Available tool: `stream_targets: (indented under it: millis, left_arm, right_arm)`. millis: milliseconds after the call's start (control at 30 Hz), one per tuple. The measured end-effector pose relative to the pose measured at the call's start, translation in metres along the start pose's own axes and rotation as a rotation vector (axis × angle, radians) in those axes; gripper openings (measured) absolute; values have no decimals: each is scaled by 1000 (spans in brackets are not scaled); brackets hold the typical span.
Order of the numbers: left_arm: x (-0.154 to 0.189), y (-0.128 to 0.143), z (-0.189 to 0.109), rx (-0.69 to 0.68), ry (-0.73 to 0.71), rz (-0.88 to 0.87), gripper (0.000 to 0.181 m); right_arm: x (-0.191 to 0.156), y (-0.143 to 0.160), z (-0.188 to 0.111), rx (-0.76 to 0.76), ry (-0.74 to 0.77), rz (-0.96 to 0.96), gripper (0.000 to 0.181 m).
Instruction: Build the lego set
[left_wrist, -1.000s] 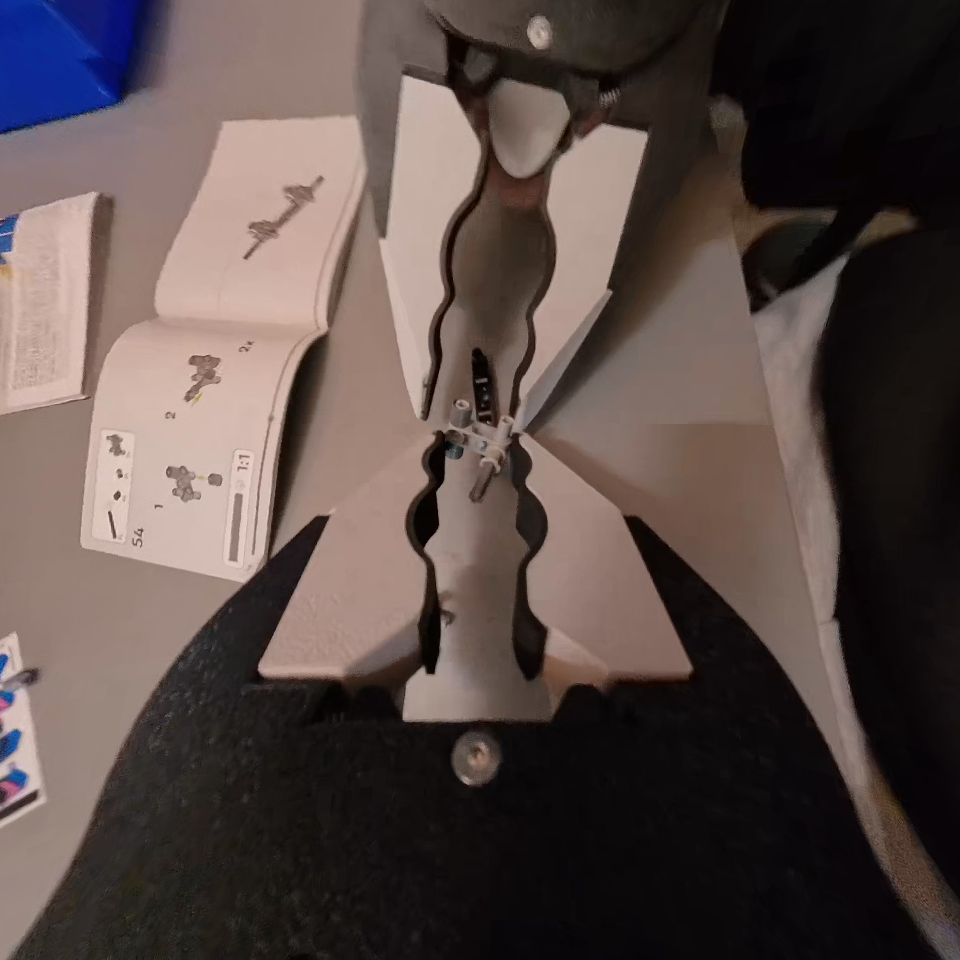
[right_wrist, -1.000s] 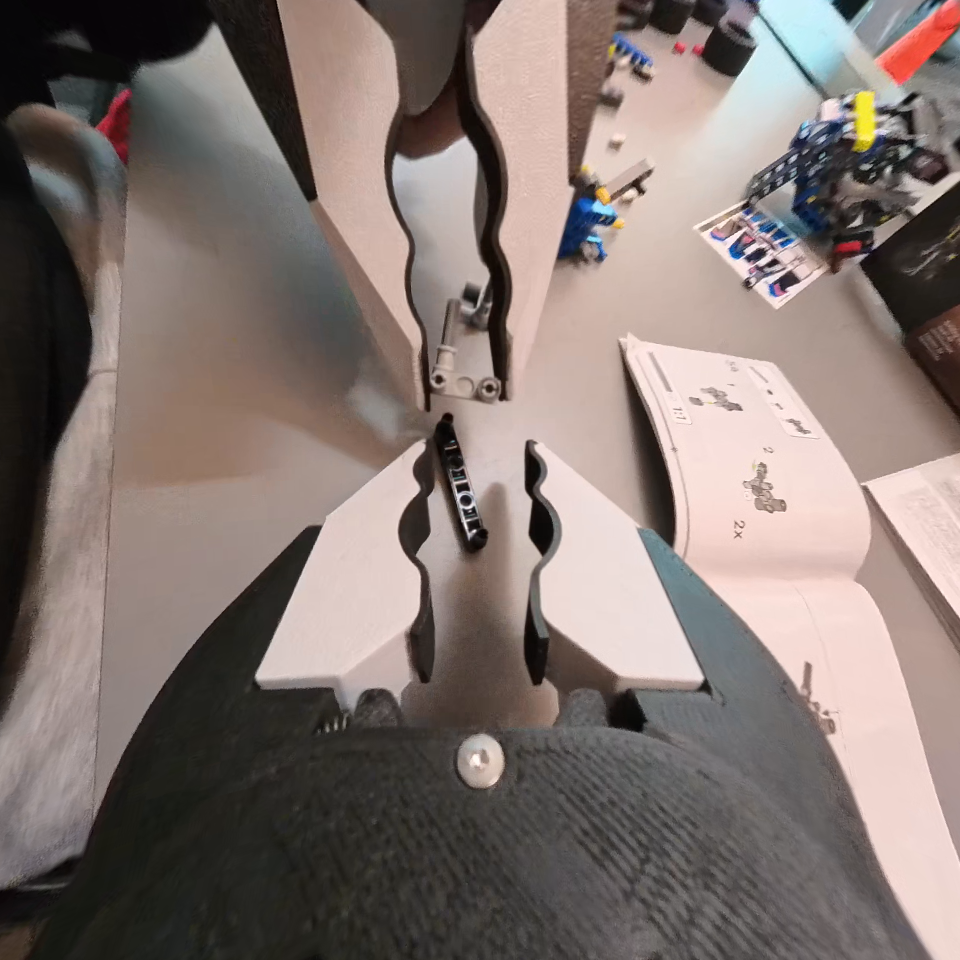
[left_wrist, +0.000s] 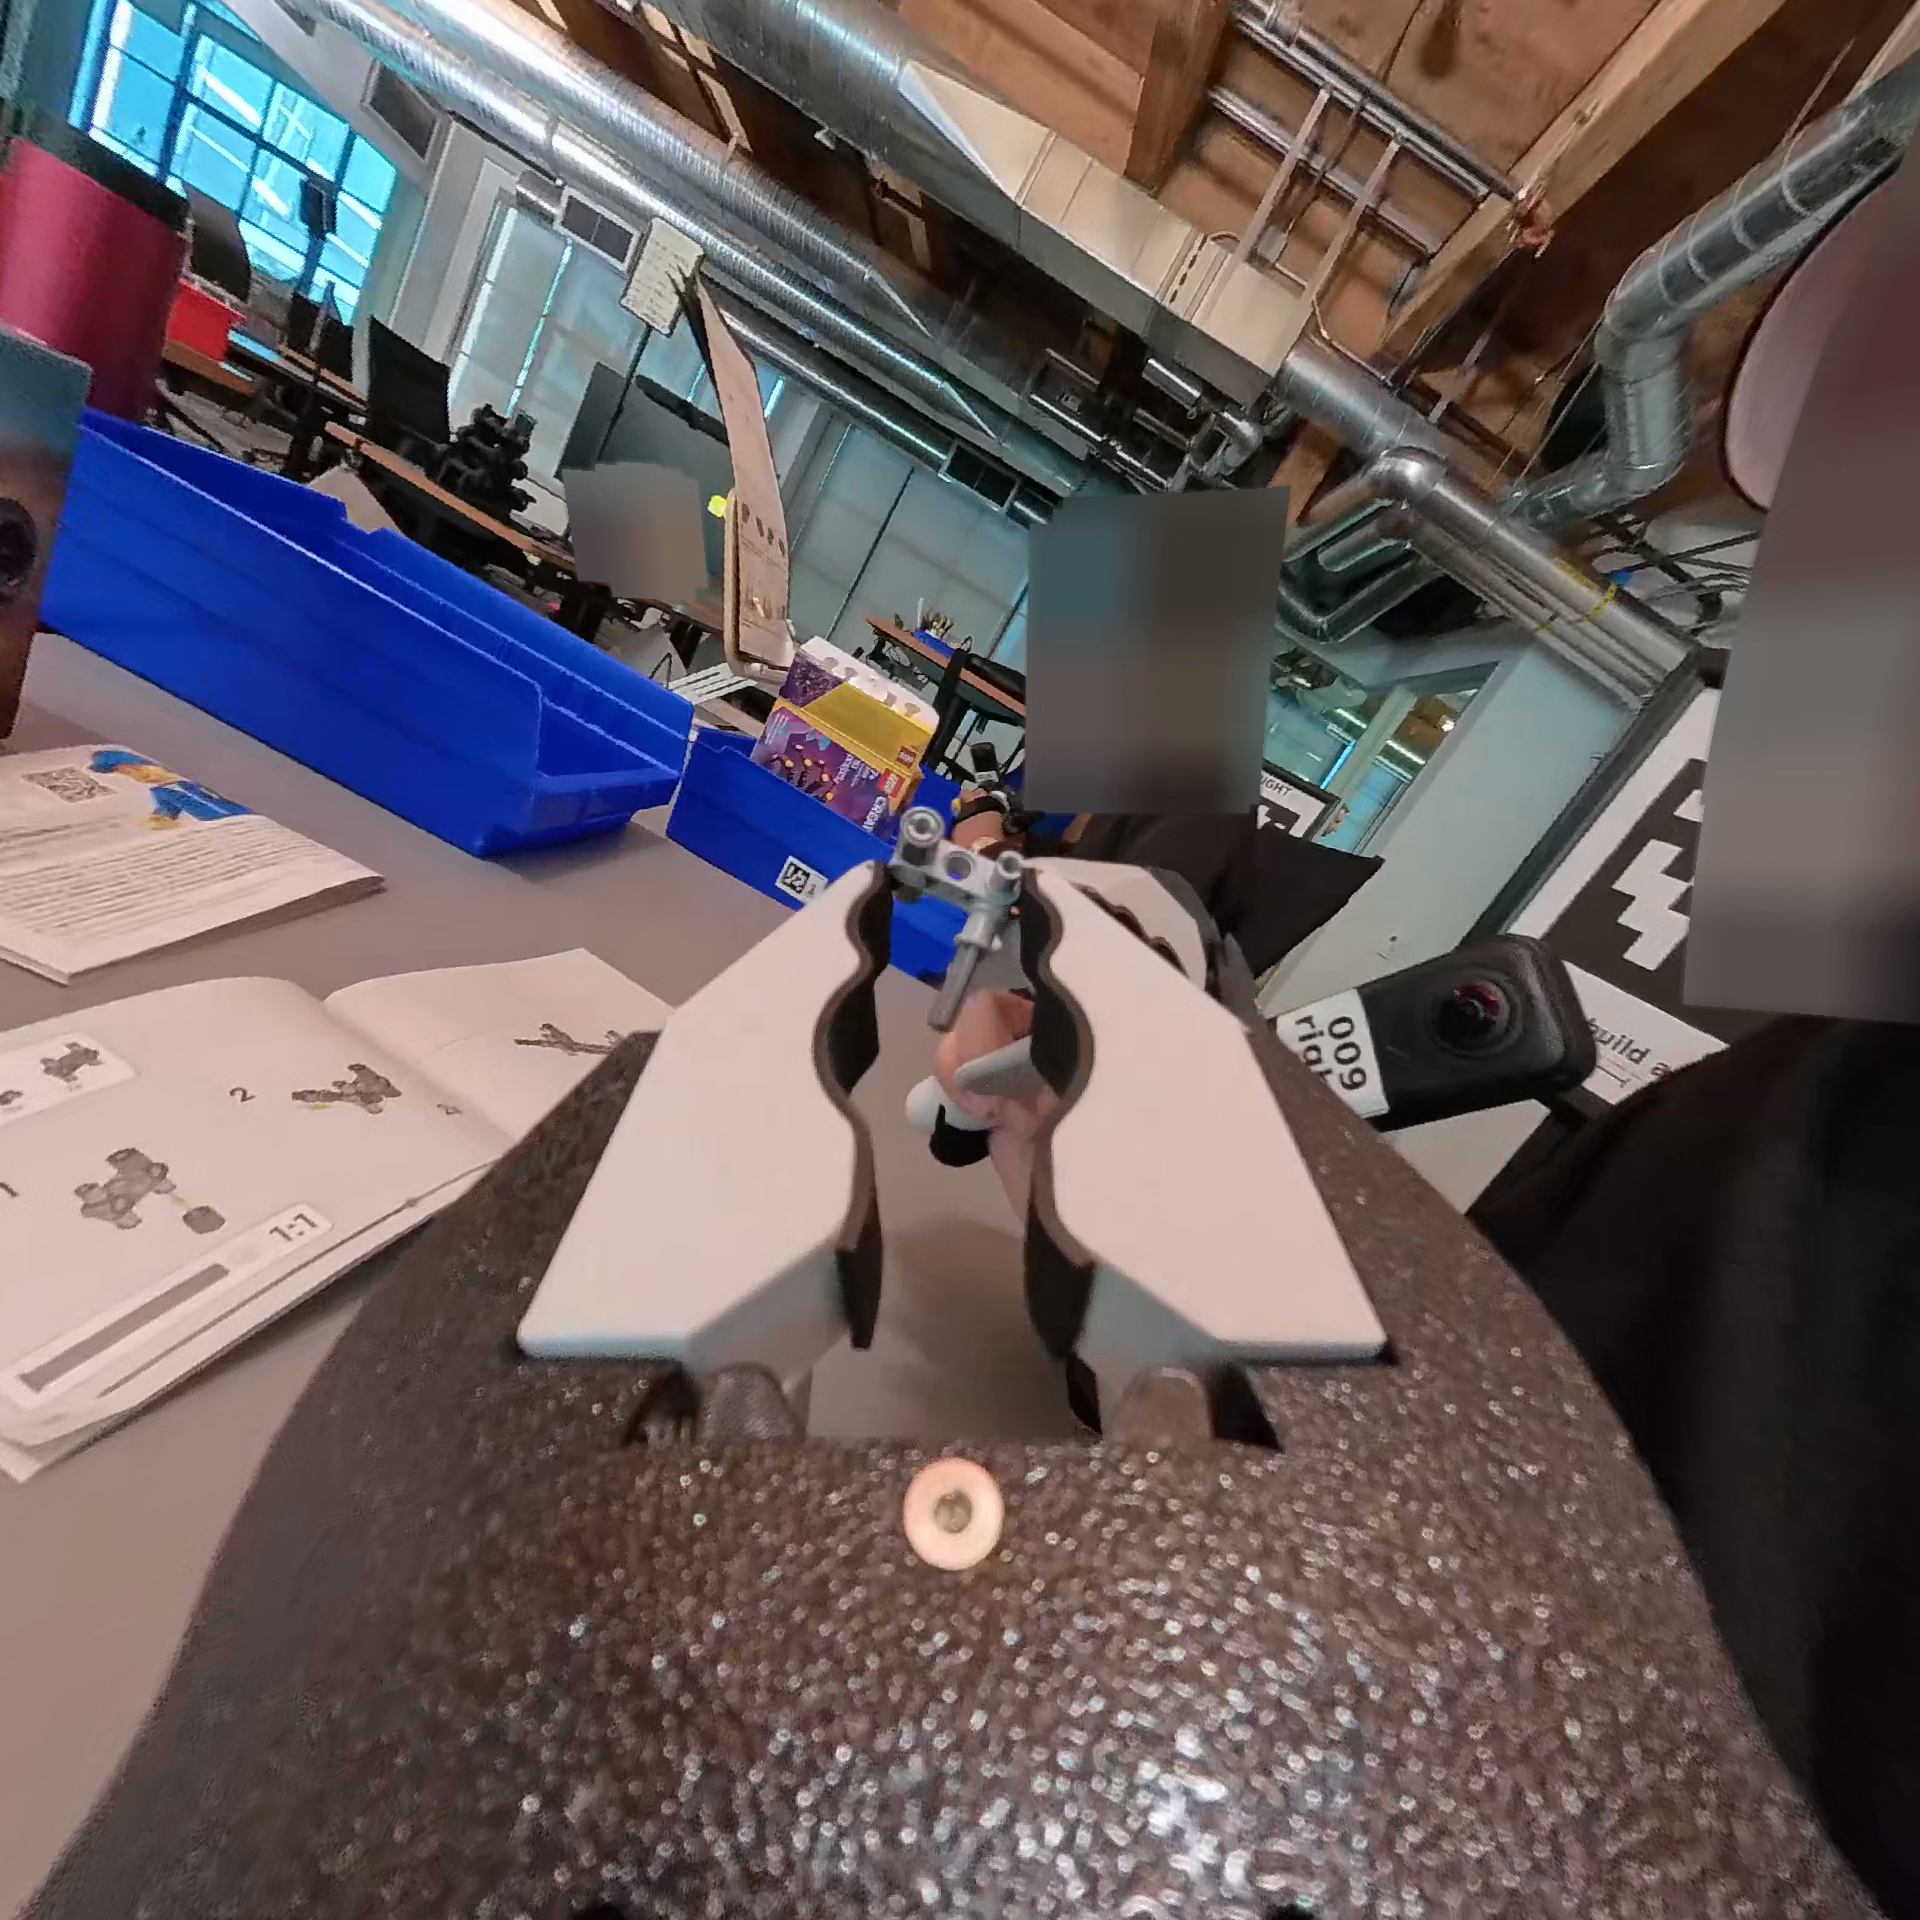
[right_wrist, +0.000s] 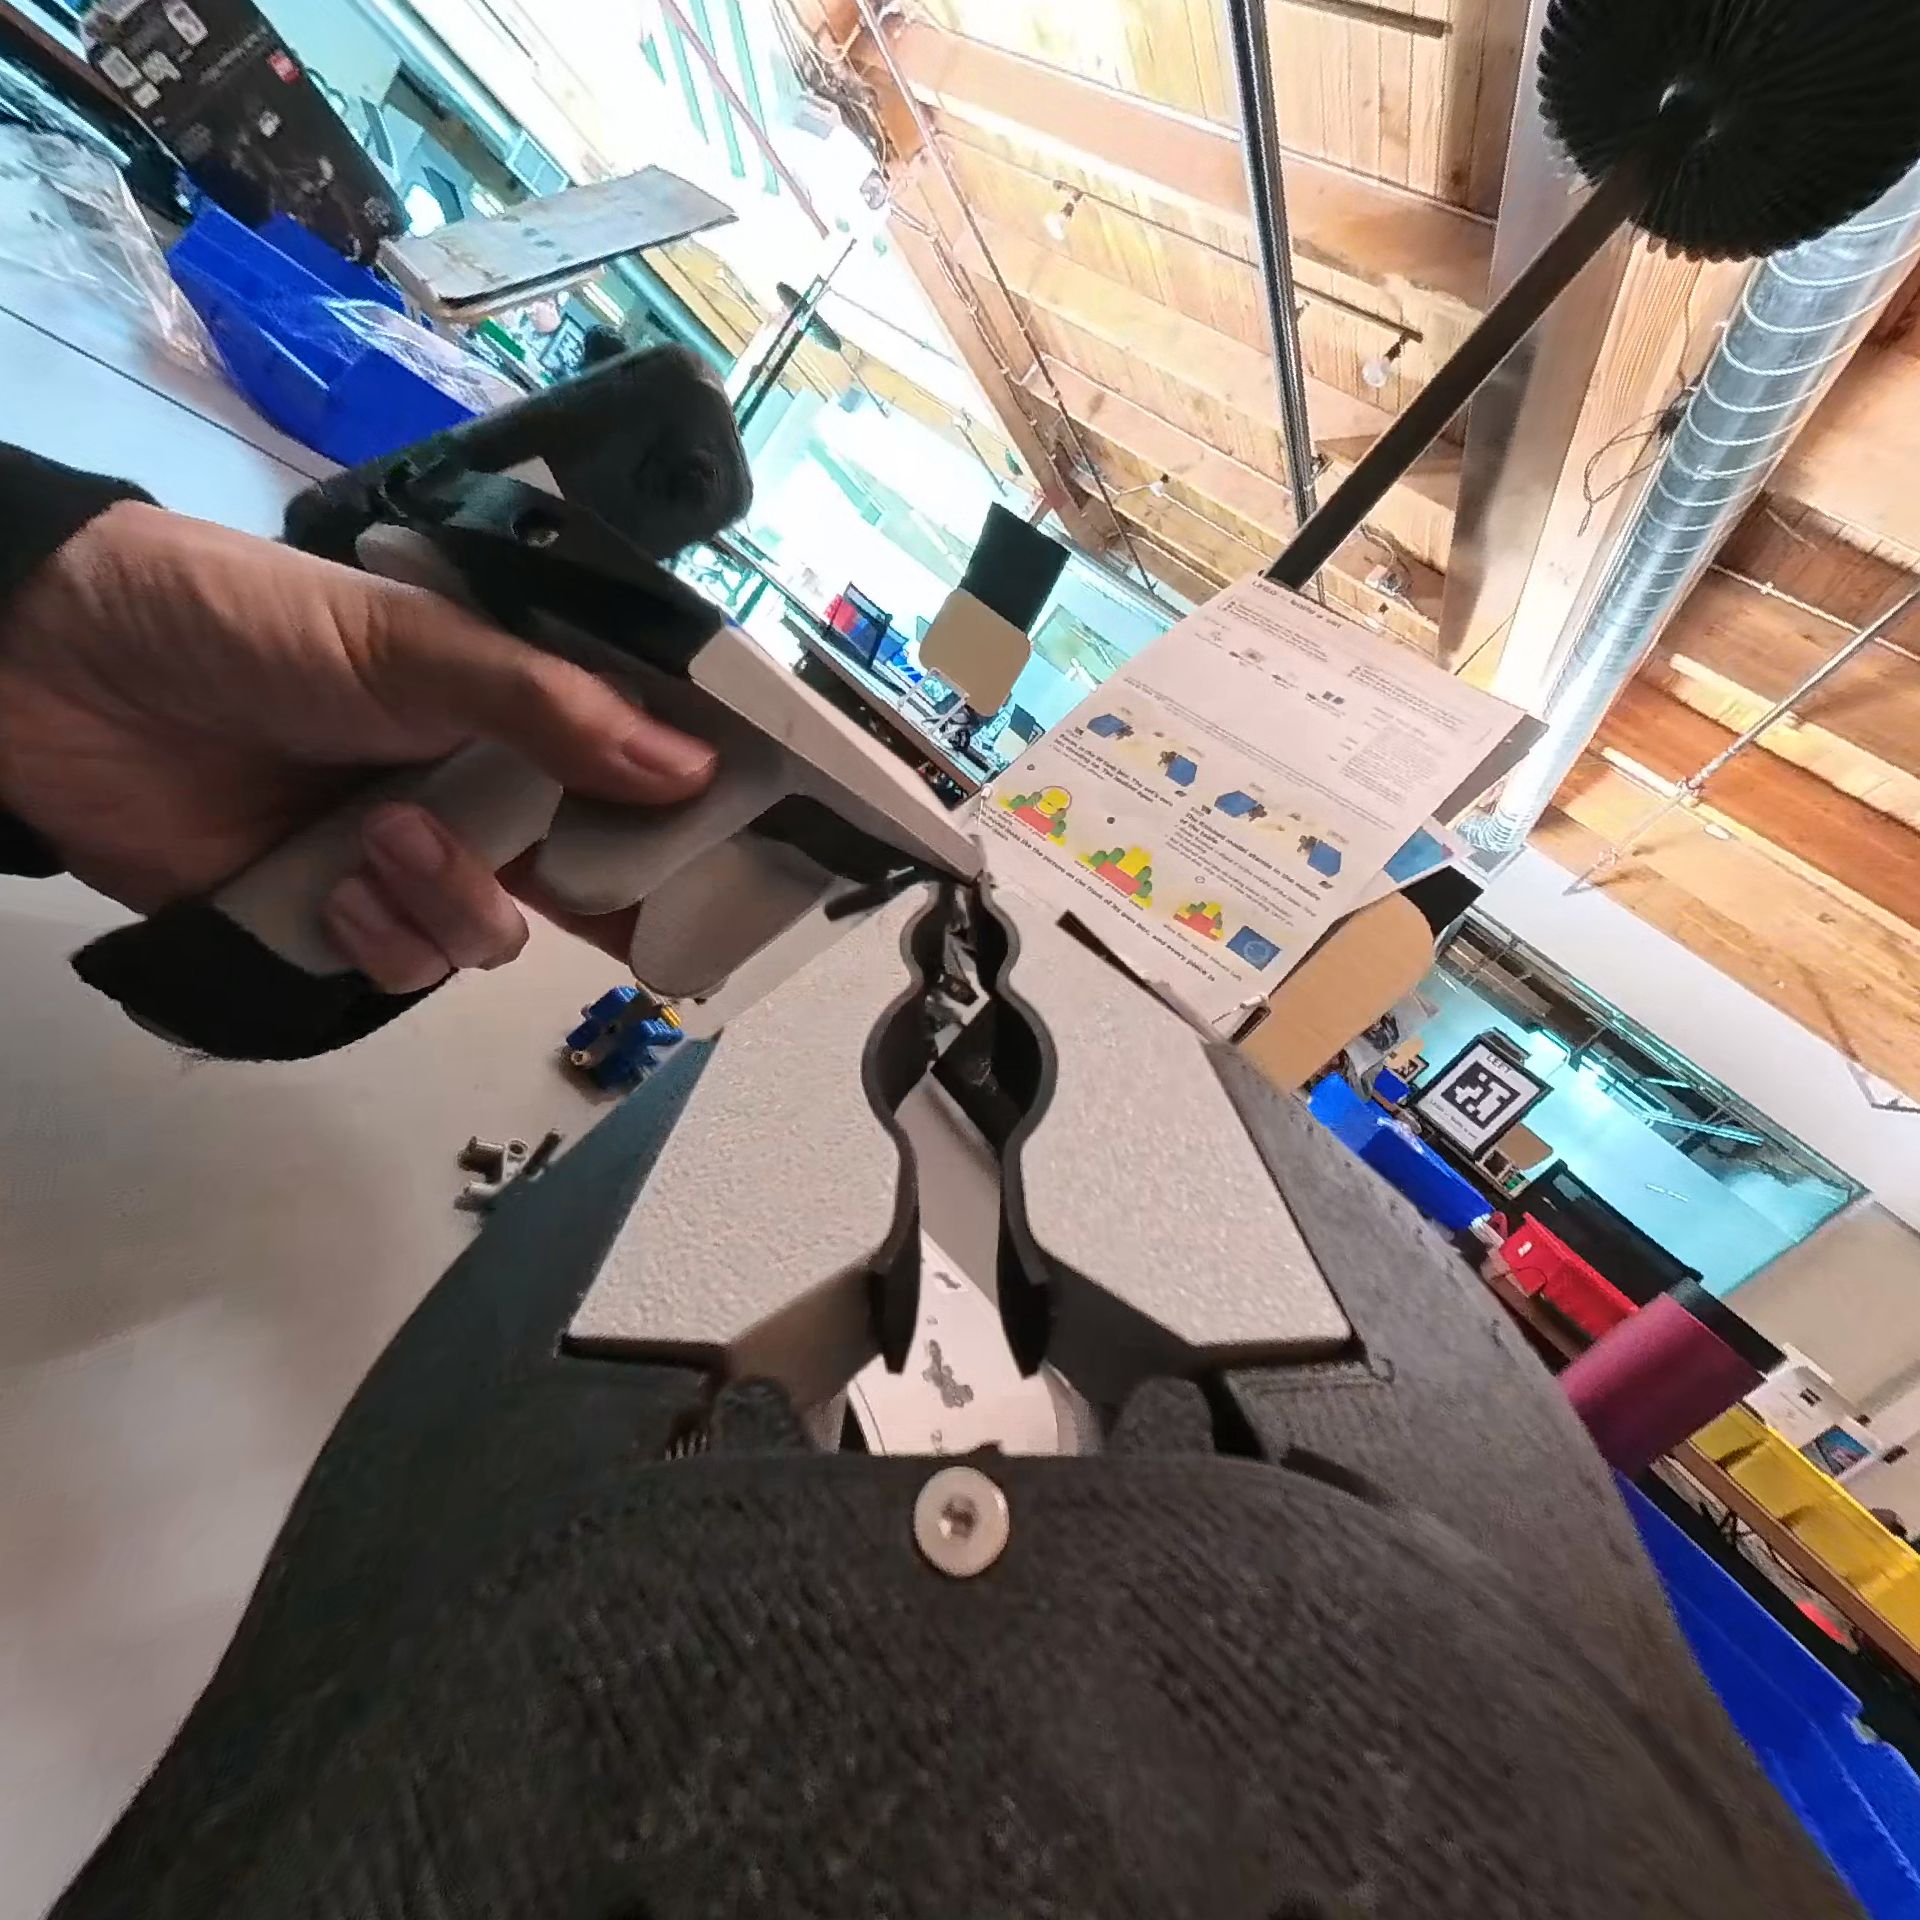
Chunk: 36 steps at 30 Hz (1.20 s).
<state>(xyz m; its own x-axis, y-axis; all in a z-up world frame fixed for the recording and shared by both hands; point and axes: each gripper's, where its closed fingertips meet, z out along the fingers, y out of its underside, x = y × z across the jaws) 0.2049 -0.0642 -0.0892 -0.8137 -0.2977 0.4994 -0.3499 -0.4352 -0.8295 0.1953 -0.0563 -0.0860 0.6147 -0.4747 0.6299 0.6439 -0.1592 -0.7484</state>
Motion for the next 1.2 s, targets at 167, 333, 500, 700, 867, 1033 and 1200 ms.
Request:
stream_targets:
  millis: [167, 333, 500, 700, 867, 1033, 1200]
  left_arm:
    - [-3, 2, 1, -40, -25, 56, 21]
    - [-7, 3, 0, -80, -69, 128, 21]
    - [-3, 9, 1, -163, -88, 207, 21]
    - [-10, 13, -3, -281, -164, 412, 22]
    - [-14, 15, -9, -466, -235, 707, 24]
    - [-14, 17, -16, -599, -202, 726, 22]
    - [-17, 20, -19, -643, -199, 724, 22]
  right_arm:
    - [0, 4, -1, -2, -3, -9, 2]
    - [-5, 14, 0, -43, -35, -49, 8]
    - [-5, 13, 1, -51, -20, -84, 3]
    - [-10, 21, 1, -87, -59, -79, 2]
    - [-18, 25, 3, -104, -104, -91, 2]
    - [-22, 24, 4, -98, -120, -96, 2]
    - [-20, 24, 3, -90, -120, -84, 2]
